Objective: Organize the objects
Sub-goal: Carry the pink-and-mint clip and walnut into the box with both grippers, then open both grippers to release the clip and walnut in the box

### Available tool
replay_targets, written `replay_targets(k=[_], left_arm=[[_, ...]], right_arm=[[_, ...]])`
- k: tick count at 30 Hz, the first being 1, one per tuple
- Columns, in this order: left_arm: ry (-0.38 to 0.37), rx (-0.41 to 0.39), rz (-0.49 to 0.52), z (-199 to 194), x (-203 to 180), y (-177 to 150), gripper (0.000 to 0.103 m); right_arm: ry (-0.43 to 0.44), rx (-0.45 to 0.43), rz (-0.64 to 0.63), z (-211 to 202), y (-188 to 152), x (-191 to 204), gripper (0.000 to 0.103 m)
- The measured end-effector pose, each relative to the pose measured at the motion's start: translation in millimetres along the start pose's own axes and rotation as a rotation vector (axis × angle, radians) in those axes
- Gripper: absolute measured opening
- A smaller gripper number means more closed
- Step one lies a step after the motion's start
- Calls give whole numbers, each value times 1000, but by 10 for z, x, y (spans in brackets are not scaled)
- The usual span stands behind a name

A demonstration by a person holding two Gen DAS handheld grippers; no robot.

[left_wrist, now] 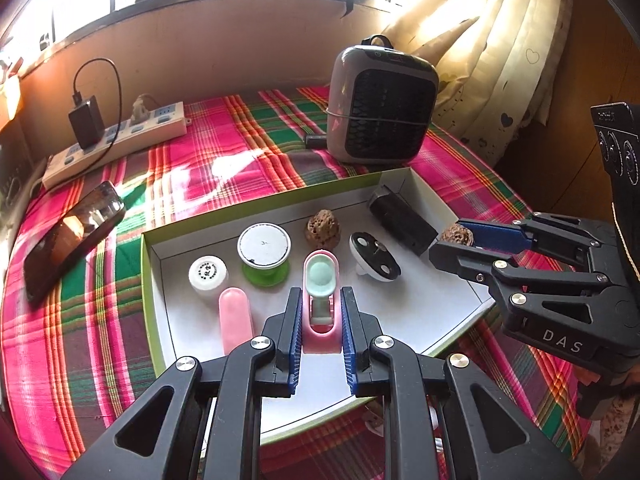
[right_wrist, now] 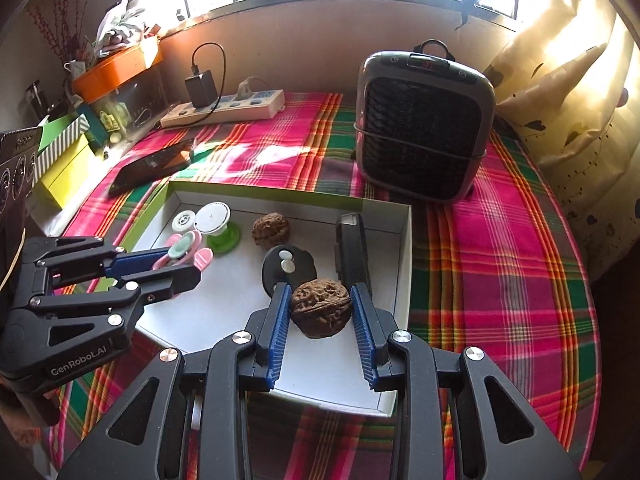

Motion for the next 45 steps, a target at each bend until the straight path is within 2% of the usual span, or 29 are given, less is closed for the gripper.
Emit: replay_targets(k=[13, 28, 45], left_arm=[[13, 60, -4, 223, 44, -55, 16], [26, 91, -3, 313, 73, -116, 16], [27, 92, 0, 320, 77, -113, 16]], right_arm=[[-23, 52, -18, 210, -107, -56, 32], [-76, 45, -62, 298, -158, -72, 32], [-84, 47, -72, 313, -180, -70, 32]])
Point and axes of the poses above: each gripper's, at about its wrist camera, not at the fingertips, and z roughly the way its jaws point, x to its left, y to its top, the point moved 9 cm from there along z, roughly the way its jaws point, and after that the axes turned 14 degrees about z, right-handed, at the moved point
